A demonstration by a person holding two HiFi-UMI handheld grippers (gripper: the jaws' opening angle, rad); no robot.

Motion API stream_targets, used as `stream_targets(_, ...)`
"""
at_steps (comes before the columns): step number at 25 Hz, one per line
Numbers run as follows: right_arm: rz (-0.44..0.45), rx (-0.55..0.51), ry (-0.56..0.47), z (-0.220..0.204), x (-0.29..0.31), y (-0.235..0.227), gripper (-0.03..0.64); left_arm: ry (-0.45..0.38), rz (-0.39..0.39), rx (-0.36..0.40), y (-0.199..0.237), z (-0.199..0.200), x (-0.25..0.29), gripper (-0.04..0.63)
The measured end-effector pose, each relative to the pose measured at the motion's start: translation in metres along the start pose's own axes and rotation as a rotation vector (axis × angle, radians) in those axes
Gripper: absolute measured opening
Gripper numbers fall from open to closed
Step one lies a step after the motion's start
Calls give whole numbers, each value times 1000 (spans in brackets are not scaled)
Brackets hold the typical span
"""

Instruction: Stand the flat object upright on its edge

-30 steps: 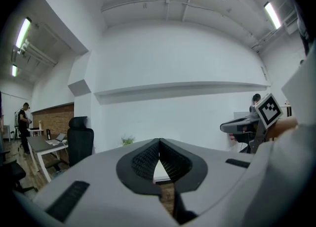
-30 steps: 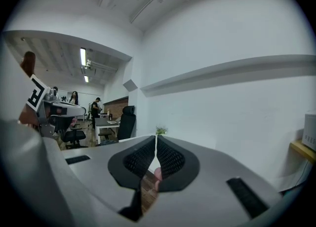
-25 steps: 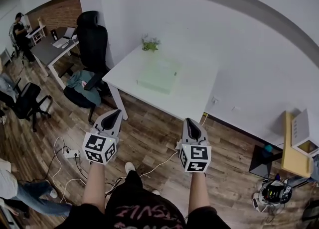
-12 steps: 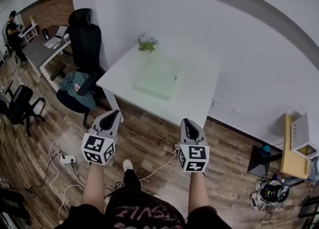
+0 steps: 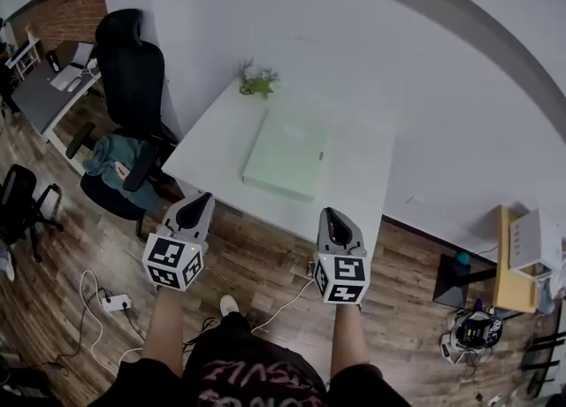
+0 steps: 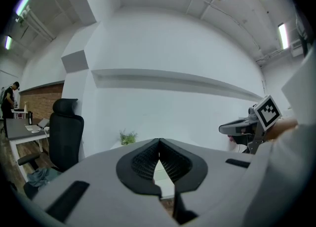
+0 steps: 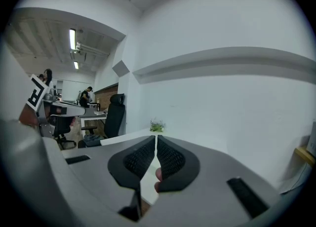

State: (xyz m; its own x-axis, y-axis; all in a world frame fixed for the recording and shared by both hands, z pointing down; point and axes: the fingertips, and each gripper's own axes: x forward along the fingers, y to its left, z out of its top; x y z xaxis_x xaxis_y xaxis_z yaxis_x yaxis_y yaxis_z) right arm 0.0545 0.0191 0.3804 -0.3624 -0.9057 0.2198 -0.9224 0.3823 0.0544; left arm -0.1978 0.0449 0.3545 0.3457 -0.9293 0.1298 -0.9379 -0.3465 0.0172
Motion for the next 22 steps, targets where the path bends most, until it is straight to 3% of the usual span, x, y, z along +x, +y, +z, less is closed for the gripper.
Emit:
stream_targets(8,-94,37,34,9,51,2,28,12,-97,-15,49,2,55,14)
stream_targets(16,-159,78,72,-4,89,-31,28,51,-171,-2,52,-7,116,14)
stream_targets(22,-154,106,95,-14,132,-64,28,91,-174,-4,54,-16,170,14)
